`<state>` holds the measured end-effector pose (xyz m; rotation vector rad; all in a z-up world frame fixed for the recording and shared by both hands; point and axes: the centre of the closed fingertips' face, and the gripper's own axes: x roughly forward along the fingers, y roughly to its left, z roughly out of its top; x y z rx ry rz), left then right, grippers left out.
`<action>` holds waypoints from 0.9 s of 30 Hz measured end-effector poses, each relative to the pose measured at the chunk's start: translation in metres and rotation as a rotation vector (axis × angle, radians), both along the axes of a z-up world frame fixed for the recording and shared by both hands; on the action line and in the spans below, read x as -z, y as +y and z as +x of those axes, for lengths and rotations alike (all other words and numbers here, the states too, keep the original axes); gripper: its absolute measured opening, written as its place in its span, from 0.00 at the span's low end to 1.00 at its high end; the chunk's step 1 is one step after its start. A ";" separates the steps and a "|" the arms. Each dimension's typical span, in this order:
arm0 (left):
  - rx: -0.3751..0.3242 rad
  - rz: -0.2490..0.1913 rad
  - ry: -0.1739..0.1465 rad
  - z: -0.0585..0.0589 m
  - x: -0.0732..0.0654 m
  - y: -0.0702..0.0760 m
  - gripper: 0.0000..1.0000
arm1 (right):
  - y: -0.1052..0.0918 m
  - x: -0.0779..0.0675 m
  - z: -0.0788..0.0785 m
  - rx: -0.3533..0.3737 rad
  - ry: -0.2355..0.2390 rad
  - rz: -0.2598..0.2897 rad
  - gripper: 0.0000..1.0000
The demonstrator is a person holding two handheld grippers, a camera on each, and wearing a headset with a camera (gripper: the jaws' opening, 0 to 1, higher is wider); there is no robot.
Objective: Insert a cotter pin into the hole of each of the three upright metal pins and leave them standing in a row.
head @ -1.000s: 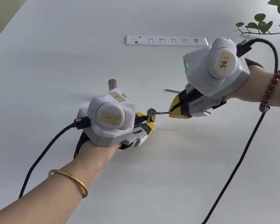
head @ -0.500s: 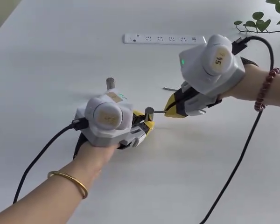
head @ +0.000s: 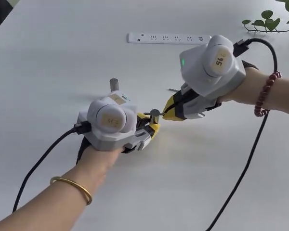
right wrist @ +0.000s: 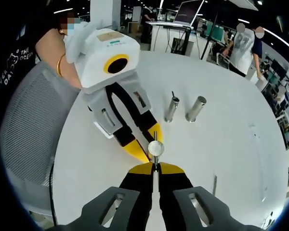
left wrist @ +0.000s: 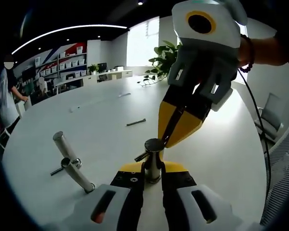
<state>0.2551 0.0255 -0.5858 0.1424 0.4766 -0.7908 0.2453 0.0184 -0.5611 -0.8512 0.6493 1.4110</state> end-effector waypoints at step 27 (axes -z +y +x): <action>-0.051 -0.042 0.027 -0.003 0.002 0.002 0.12 | -0.003 -0.005 -0.009 0.093 0.025 0.049 0.00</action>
